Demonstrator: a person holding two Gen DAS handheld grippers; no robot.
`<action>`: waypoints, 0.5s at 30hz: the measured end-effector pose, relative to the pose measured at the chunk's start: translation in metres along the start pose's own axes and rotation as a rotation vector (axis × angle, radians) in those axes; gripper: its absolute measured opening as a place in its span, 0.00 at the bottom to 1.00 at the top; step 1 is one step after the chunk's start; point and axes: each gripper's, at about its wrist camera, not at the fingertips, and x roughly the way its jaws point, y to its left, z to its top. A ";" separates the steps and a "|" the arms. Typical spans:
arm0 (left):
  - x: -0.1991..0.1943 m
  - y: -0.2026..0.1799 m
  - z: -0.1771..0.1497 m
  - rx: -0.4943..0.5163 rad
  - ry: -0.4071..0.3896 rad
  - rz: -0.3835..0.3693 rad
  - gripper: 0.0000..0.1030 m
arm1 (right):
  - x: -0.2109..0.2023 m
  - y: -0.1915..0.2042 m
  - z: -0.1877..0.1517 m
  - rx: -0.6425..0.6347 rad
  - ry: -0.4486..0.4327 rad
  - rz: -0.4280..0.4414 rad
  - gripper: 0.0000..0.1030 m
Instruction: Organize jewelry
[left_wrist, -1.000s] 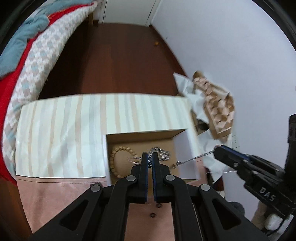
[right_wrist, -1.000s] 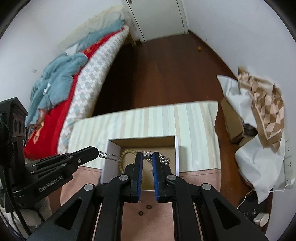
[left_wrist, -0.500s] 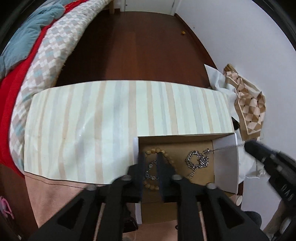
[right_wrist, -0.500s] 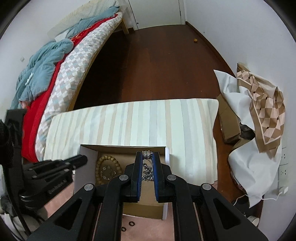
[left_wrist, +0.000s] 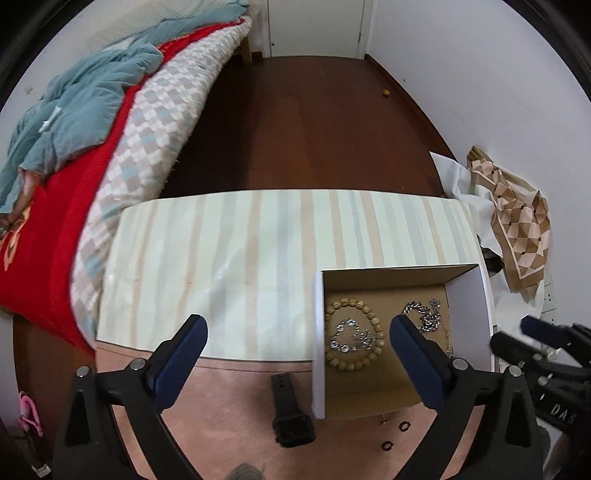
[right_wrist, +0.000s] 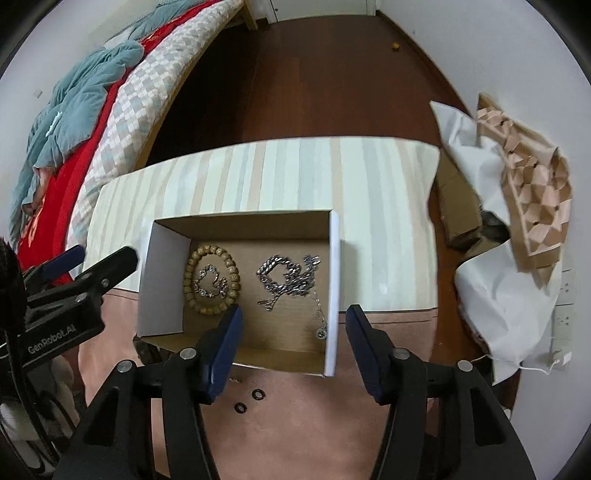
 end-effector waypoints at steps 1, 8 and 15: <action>-0.003 0.001 -0.002 -0.003 -0.006 0.002 0.99 | -0.004 0.000 0.000 -0.002 -0.011 -0.014 0.59; -0.018 0.005 -0.026 -0.022 -0.034 0.036 1.00 | -0.017 0.003 -0.016 -0.014 -0.060 -0.150 0.92; -0.034 0.006 -0.049 -0.023 -0.051 0.049 1.00 | -0.016 0.006 -0.039 -0.001 -0.085 -0.185 0.98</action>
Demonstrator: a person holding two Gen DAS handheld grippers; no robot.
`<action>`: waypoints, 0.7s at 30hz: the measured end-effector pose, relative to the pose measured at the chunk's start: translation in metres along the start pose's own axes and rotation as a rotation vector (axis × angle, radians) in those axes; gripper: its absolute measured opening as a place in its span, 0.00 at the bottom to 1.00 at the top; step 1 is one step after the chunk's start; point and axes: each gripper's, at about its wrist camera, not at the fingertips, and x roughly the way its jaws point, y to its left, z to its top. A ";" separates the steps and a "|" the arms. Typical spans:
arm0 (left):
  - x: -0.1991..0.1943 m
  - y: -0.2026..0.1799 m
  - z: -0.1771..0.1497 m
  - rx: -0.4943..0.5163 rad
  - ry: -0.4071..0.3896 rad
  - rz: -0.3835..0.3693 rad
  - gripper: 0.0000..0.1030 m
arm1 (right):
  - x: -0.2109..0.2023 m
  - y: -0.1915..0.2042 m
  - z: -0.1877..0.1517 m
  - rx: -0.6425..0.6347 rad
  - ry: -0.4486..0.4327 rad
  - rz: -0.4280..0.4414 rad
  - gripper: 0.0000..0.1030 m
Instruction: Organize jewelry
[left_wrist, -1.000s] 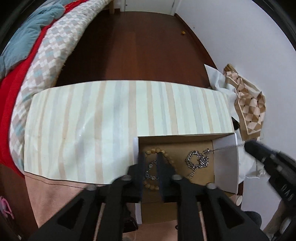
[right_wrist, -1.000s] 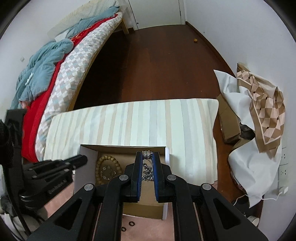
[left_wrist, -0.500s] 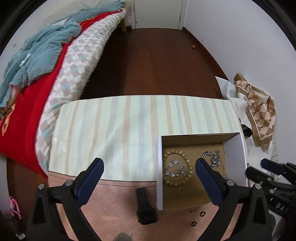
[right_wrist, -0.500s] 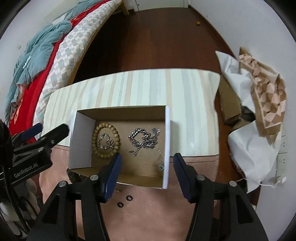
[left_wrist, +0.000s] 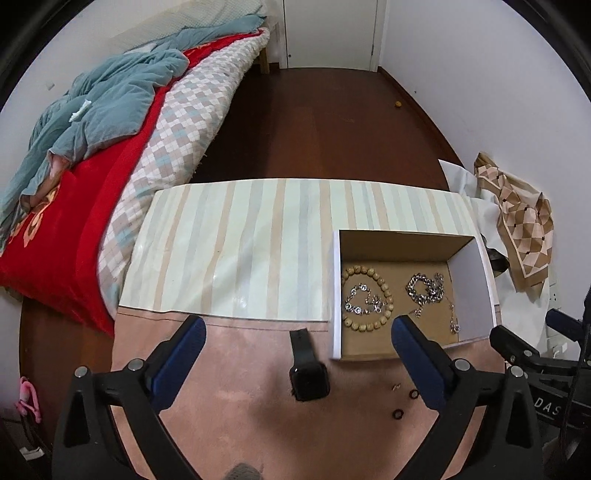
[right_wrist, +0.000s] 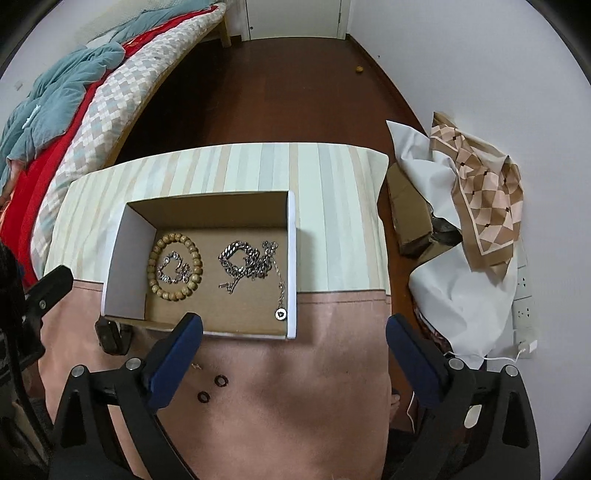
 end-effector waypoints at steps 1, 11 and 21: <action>-0.004 0.001 -0.002 0.002 -0.005 0.009 1.00 | -0.002 0.001 -0.002 0.001 -0.007 -0.003 0.98; -0.048 0.003 -0.017 0.023 -0.079 0.031 1.00 | -0.039 0.009 -0.018 -0.010 -0.080 -0.007 0.98; -0.109 0.005 -0.032 0.024 -0.180 0.011 1.00 | -0.109 0.011 -0.039 -0.014 -0.198 -0.009 0.98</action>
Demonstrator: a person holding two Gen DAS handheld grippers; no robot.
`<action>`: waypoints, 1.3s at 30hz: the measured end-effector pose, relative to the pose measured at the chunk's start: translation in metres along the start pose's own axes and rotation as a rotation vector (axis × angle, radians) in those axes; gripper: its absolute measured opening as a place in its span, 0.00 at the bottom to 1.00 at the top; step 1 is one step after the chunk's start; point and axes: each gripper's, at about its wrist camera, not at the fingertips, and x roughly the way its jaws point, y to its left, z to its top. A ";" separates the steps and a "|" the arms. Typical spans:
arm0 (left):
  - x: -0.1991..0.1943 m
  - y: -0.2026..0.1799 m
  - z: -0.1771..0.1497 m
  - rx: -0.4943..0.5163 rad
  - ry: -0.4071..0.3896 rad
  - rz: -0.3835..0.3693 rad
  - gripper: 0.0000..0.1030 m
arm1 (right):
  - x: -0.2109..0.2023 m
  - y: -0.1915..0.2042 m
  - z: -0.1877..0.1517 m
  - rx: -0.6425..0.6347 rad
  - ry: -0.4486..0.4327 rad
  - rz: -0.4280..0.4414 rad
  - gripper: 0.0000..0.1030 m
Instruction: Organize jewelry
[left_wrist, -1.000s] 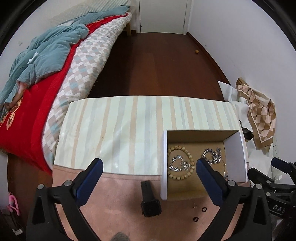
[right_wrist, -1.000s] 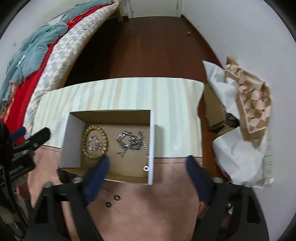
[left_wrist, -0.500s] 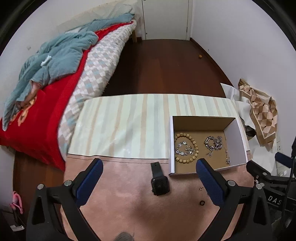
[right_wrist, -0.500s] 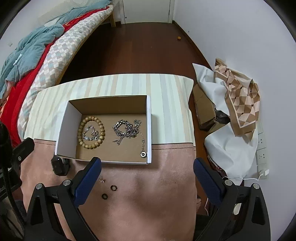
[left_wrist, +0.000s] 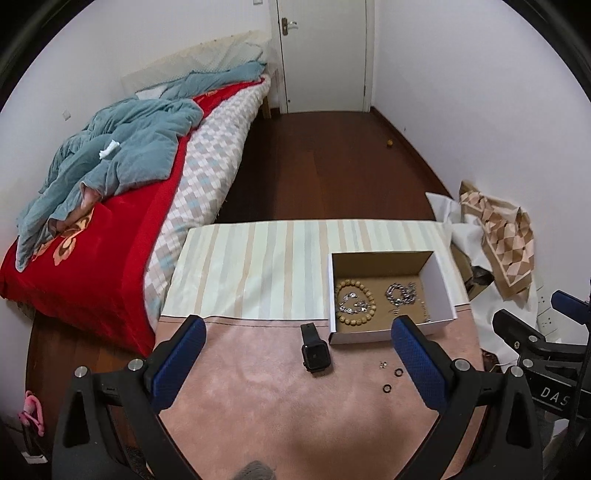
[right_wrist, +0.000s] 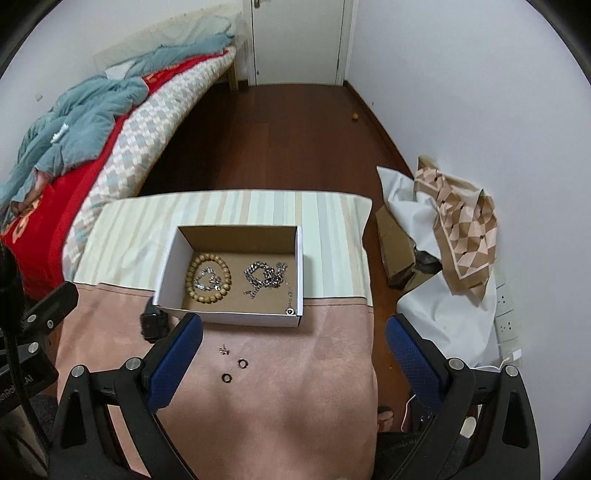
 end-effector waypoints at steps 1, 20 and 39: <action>-0.003 -0.001 0.000 -0.001 -0.004 -0.003 1.00 | -0.008 0.000 -0.001 0.000 -0.012 -0.001 0.98; 0.003 0.028 -0.053 -0.102 -0.009 0.120 1.00 | -0.023 -0.006 -0.046 0.067 -0.021 0.110 0.98; 0.143 0.019 -0.073 -0.135 0.276 0.077 0.99 | 0.141 0.019 -0.124 0.187 0.213 0.222 0.58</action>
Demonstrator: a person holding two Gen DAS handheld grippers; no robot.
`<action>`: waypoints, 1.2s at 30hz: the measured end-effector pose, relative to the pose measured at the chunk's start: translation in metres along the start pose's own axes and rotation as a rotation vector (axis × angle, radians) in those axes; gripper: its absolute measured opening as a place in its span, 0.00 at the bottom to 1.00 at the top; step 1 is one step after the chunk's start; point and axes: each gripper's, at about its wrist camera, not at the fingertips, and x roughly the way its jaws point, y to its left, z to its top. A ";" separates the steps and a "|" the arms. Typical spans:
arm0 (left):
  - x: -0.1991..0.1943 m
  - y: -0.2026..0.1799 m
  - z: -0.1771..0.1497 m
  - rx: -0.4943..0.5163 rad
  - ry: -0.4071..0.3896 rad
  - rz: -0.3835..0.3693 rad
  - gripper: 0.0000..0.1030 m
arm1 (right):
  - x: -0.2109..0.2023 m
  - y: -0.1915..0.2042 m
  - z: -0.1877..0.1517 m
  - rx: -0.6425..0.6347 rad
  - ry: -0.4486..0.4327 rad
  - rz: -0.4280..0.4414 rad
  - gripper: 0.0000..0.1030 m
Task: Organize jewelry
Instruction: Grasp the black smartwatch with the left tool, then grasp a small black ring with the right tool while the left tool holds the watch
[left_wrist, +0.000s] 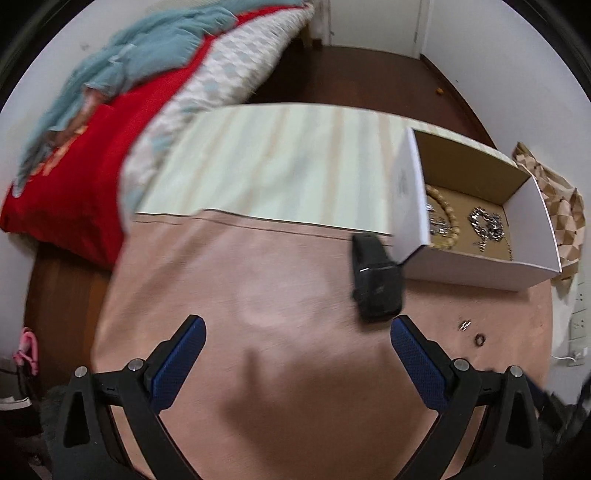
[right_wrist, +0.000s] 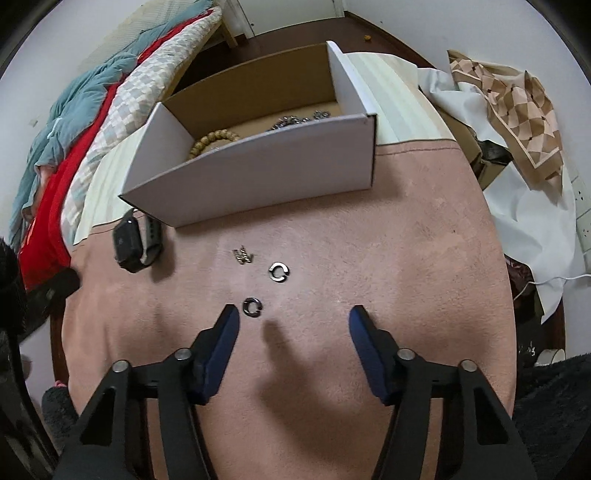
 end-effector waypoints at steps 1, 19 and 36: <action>0.008 -0.007 0.004 0.010 0.015 -0.020 0.99 | 0.000 -0.002 -0.002 0.009 -0.004 -0.009 0.58; 0.021 -0.024 0.003 0.116 0.021 -0.074 0.30 | -0.012 -0.014 0.008 0.042 -0.007 0.006 0.58; 0.010 0.046 -0.047 0.069 0.046 0.018 0.30 | 0.018 0.059 -0.007 -0.214 -0.045 -0.130 0.14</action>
